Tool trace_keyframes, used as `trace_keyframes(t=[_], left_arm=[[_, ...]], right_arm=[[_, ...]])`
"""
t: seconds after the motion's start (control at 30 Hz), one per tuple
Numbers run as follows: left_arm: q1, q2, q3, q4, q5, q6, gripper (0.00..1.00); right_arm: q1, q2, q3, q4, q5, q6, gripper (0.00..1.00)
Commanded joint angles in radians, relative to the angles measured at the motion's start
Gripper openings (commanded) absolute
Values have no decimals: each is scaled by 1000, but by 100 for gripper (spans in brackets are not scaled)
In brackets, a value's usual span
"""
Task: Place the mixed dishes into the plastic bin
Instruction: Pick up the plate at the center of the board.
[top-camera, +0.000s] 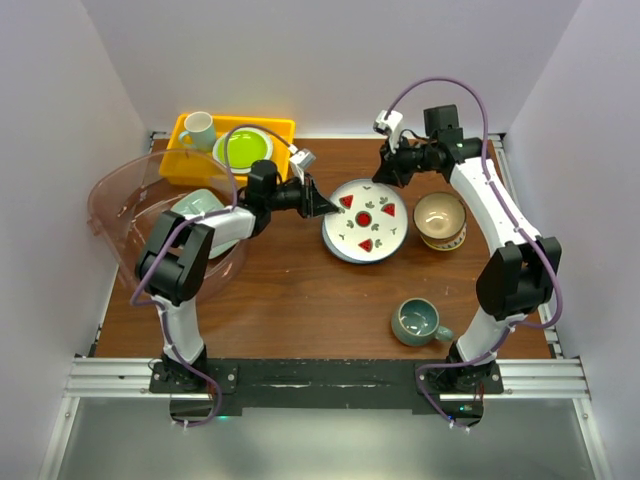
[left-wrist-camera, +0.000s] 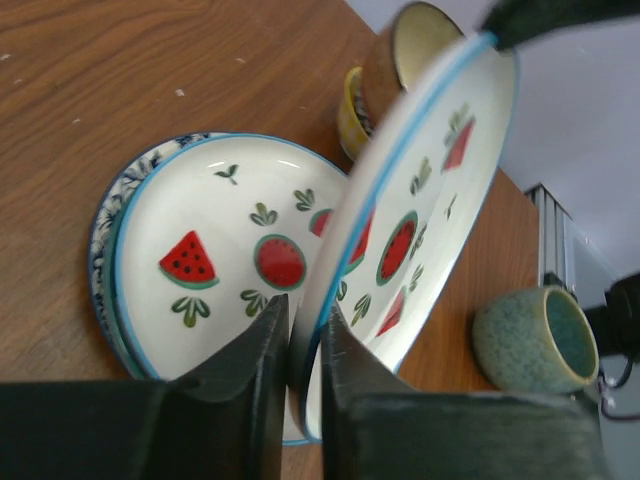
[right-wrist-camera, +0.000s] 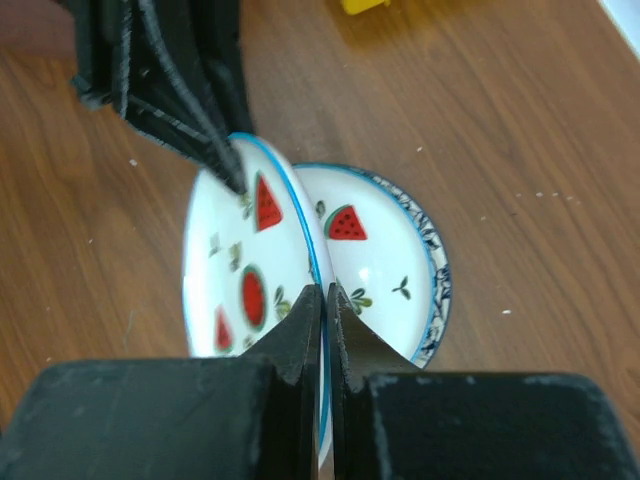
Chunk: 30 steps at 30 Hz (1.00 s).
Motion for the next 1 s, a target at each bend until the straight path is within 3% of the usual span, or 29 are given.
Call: trace_keyframes(t=[0.0, 0.3, 0.47, 0.63, 0.67, 0.8, 0.97], left_arm=[[-5, -30, 39, 84, 9, -37, 2], [7, -152, -1, 107, -36, -210, 0], [18, -287, -76, 89, -93, -291, 0], [21, -427, -130, -34, -169, -304, 0], [23, -447, -139, -52, -183, -304, 0], [35, -587, -223, -120, -266, -314, 0], [56, -729, -291, -245, -378, -307, 0]], right_arm=[[8, -57, 72, 39, -80, 69, 0], [-10, -62, 97, 30, 20, 196, 0], [-62, -71, 108, 20, -83, 299, 35], [-88, -96, 115, 4, -175, 348, 69], [-90, -103, 112, 7, -198, 354, 83], [-113, -142, 74, 27, -242, 387, 96], [-148, -194, 25, 42, -272, 391, 98]])
